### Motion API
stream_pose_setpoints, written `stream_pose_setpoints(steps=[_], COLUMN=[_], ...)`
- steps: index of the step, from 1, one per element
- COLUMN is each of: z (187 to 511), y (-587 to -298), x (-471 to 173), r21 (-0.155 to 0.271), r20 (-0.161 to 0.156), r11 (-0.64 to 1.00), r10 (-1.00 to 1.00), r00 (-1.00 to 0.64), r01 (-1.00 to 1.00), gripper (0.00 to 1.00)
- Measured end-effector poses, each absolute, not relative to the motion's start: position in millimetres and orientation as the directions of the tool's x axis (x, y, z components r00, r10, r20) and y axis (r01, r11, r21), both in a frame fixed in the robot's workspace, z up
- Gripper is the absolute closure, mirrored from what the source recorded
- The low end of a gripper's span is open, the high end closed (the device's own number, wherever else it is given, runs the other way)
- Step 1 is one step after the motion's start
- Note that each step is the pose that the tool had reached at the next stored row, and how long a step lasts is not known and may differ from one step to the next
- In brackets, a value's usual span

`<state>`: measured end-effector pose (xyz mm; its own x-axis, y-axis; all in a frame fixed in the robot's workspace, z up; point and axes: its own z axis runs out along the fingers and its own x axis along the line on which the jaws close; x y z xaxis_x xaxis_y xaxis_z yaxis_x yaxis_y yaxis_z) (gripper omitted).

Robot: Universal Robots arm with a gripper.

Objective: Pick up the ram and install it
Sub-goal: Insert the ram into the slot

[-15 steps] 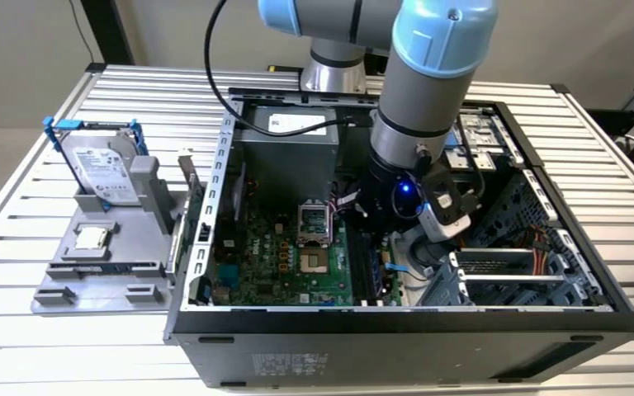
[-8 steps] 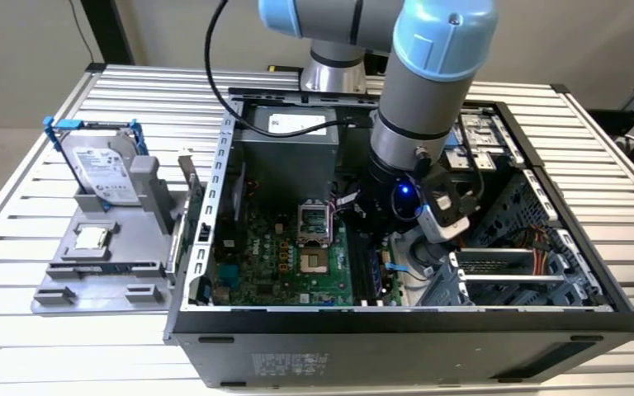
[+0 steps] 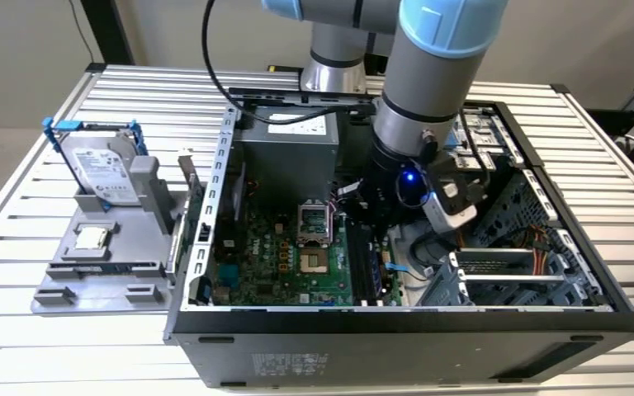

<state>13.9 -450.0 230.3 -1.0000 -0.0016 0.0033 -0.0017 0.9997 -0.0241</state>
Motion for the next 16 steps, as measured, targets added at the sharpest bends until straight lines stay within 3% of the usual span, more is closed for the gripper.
stream_pose_setpoints(steps=[7,8,16], z=[244.2,244.2,244.3], y=[-450.0,-450.1,-450.4], x=[13.9,13.9,13.9], r21=[-0.024,-0.024,-0.024], r20=[0.006,0.006,0.006], r11=[1.0,1.0,1.0], r10=[-0.001,-0.001,-0.001], r00=[-1.0,-1.0,-1.0], r01=[-0.001,-0.001,-0.001], gripper=[0.0,1.0,1.0])
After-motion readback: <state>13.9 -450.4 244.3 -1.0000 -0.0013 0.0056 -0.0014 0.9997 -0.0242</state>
